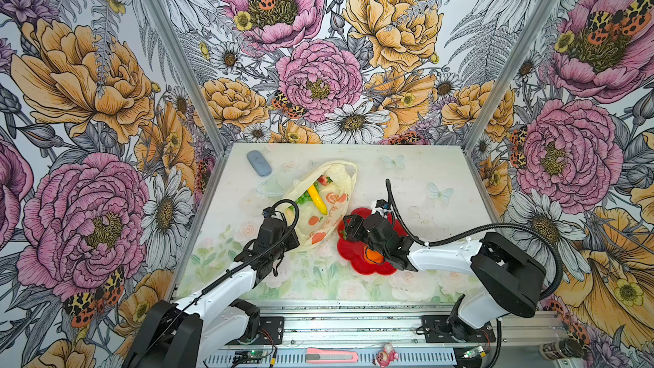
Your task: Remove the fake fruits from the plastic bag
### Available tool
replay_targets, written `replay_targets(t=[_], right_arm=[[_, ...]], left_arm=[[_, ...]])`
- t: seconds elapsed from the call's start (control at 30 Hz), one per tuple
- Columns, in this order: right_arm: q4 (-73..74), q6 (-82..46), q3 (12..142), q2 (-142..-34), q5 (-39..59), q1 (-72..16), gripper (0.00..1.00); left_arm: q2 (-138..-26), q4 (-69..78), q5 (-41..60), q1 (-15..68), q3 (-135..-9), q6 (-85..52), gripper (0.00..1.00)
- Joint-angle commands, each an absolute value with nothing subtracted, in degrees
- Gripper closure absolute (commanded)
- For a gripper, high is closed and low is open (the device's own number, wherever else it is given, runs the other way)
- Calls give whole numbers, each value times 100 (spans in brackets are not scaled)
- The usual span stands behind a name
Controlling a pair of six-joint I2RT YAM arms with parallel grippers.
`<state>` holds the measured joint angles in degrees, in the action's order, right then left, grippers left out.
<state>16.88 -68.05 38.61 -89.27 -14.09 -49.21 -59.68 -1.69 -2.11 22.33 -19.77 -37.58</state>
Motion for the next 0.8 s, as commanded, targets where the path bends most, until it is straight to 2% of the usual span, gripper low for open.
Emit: replay_targets(t=[0.0, 0.43, 0.77], right_arm=[[1669, -6847, 3800, -8719, -1745, -4979, 12], [1195, -6459, 3713, -8159, -1941, -5072, 17], [1269, -6227, 4120, -8727, -1246, -5093, 19]], left_arm=[[-5941, -149, -294, 2184, -2047, -3717, 100], [-5950, -174, -298, 2188, -2087, -3691, 100], [-5964, -185, -277, 2187, -2118, -3689, 100]])
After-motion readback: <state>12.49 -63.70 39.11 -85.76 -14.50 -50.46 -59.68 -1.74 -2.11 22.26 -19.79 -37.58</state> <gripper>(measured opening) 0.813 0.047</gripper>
